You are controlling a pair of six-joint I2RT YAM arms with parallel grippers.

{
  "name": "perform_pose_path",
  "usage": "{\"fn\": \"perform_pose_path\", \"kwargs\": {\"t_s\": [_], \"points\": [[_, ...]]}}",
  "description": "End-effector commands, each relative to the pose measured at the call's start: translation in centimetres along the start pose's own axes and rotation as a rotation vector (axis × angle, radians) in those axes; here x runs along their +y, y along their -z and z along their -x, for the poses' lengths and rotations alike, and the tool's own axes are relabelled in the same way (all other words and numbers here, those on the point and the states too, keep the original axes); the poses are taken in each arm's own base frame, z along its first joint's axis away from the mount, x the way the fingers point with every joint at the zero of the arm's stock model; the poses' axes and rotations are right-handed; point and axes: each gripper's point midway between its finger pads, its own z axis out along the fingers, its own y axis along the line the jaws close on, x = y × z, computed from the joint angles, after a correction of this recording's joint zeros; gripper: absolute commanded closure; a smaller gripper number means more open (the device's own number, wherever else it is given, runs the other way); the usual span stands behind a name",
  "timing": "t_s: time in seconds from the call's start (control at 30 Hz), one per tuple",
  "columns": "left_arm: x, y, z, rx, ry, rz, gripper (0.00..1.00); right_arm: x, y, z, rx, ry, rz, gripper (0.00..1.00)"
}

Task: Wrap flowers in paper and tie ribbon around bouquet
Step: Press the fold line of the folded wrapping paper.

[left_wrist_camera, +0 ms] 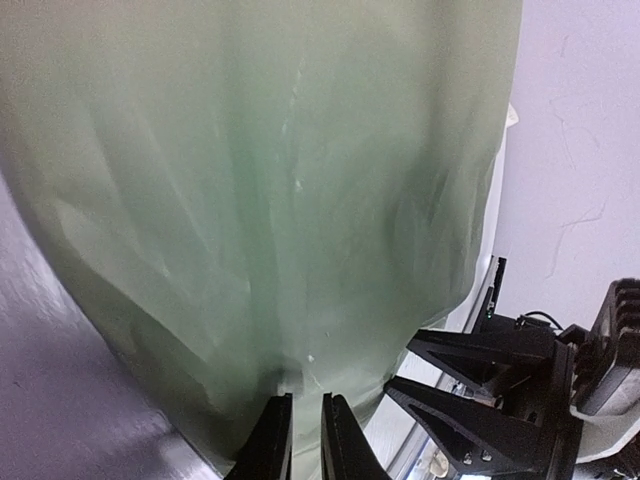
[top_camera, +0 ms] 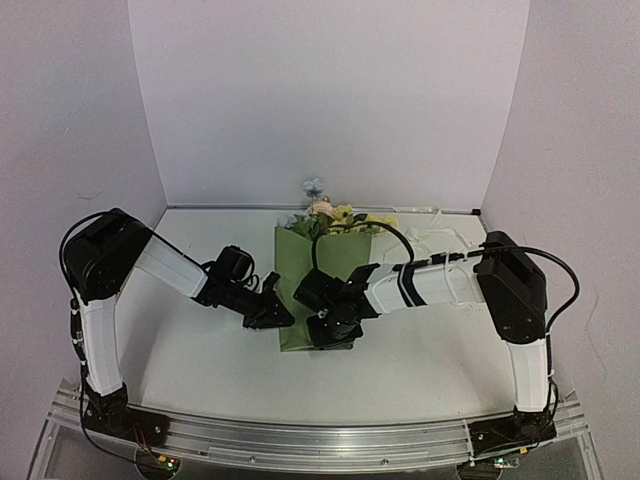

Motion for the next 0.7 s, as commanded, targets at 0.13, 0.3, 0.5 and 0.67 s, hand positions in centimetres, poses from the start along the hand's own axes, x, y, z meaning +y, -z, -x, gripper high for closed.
{"fn": "perform_pose_path", "kwargs": {"t_s": [0.13,0.3,0.5,0.67], "points": [[1.0,0.4,4.6,-0.061,0.047,-0.006,0.87,-2.1,-1.8,-3.7,0.121,0.052,-0.086,0.71],[2.0,0.7,7.4,-0.094,0.071,-0.015,0.87,-2.1,-1.7,-3.9,0.126,0.057,-0.080,0.71],[3.3,1.2,10.8,-0.131,0.103,-0.033,0.87,-2.0,-1.5,-4.0,0.132,0.062,-0.070,0.71],[3.9,2.0,13.9,-0.163,0.118,-0.047,0.87,-2.0,-1.6,-4.4,0.144,0.065,-0.064,0.72]]}}
